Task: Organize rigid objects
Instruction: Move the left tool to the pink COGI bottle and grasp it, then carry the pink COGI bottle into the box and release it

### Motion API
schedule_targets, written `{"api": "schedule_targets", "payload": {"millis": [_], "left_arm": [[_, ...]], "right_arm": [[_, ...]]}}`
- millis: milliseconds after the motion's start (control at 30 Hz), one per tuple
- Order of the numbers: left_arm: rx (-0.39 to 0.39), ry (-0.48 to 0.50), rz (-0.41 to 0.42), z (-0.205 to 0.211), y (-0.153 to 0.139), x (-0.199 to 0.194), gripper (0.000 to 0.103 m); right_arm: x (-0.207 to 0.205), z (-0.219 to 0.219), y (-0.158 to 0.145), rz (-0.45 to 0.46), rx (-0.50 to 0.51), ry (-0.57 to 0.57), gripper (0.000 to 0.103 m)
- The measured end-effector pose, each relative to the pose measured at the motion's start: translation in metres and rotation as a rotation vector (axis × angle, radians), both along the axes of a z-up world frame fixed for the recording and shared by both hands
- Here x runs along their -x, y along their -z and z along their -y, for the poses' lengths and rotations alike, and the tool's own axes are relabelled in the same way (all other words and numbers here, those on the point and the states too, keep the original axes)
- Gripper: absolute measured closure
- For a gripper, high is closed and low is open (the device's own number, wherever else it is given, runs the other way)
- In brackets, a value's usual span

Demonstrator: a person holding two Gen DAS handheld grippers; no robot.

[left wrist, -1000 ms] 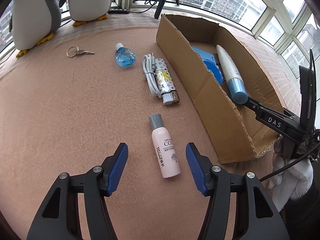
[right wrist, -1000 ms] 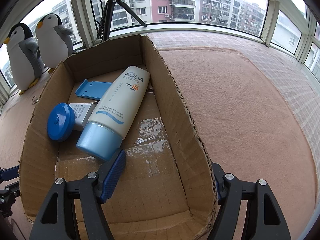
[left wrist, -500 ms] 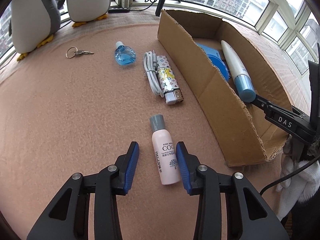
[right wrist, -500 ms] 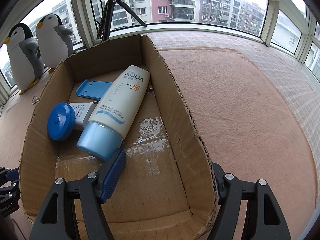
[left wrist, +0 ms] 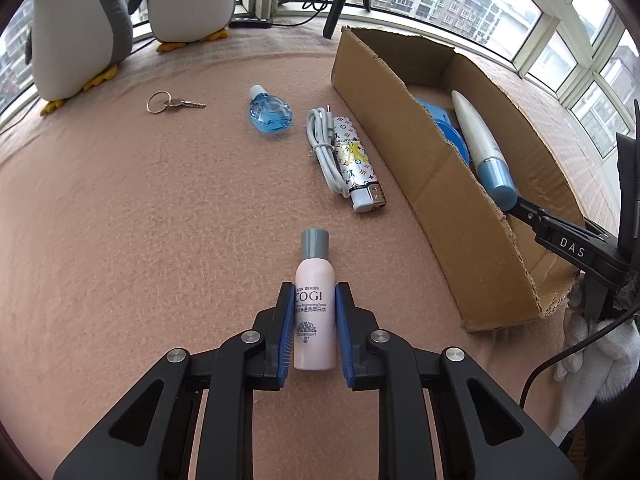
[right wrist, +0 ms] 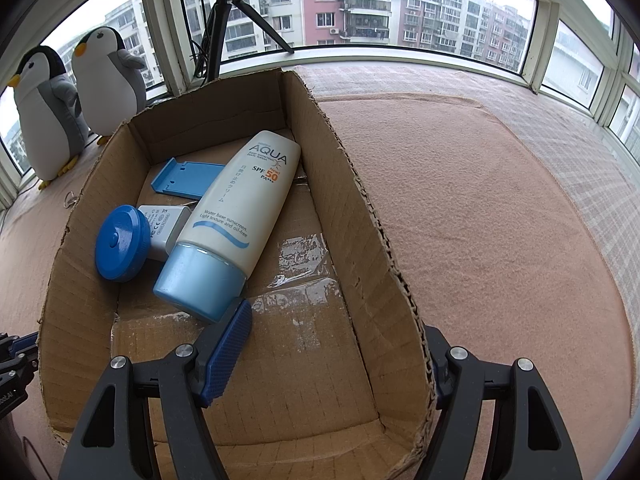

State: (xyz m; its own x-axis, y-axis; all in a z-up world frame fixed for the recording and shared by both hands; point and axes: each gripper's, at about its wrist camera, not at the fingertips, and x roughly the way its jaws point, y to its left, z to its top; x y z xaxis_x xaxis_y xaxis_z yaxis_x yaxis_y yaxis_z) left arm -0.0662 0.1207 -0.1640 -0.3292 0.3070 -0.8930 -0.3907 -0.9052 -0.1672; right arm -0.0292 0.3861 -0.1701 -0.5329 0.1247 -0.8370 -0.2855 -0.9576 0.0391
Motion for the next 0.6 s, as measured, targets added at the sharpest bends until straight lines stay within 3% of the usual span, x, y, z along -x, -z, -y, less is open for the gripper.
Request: {"api": "schedule_targets", "payload": {"millis": [267,600], "left_arm": [[-0.029,-0.006,-0.039,0.001,-0.021,0.006,0.085],[-0.056,0.048,-0.116,-0.029,-0.055,0.02,0.085]], "right_arm": [[0.0,0.0,0.0,0.0,-0.001,0.0,0.034],[0.001,0.002,-0.001,0.001,0.001,0.0,0.034]]}}
